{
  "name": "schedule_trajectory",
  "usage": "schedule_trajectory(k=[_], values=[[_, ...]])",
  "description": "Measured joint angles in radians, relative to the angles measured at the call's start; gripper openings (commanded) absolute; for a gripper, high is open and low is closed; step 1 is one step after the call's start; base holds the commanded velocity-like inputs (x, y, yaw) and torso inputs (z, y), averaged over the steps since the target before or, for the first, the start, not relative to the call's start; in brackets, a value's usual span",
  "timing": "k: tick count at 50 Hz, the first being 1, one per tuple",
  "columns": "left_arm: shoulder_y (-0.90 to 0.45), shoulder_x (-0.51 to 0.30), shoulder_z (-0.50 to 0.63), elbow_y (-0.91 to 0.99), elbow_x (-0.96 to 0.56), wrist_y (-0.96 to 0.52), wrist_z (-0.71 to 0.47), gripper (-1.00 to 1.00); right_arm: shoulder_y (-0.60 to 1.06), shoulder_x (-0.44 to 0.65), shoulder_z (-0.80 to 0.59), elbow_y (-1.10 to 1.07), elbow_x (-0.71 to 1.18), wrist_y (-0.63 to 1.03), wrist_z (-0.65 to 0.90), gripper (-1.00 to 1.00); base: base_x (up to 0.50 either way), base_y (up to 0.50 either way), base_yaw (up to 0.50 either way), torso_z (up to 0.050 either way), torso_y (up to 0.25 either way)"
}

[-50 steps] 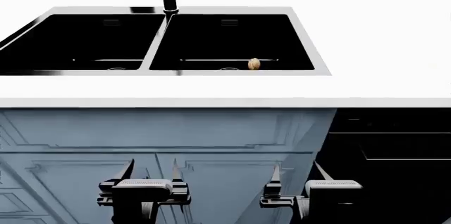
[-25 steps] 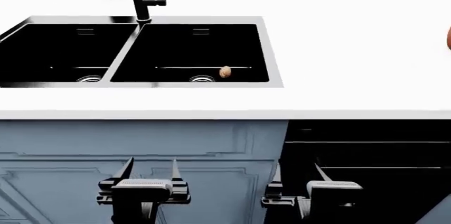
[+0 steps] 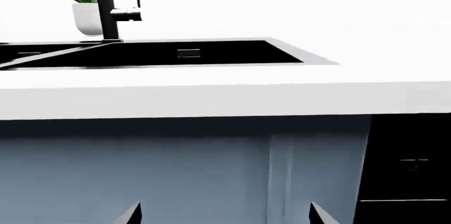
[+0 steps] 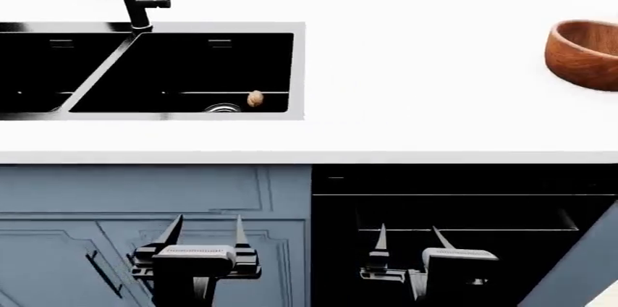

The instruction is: Pick the bowl and pitcher and place them in the sink. Then turn on the water.

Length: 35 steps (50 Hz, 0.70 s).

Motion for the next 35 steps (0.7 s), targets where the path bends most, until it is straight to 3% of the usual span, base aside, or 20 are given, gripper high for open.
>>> schedule_trajectory(k=[35], values=[[-0.004,-0.03,0.038,-0.003,-0.029,0.007,-0.033,1.0,0.006,0.03,-0.036,0.012,0.043,-0.006,0.038,1.0,0.0,-0.5,0.0,0.05,0.015]])
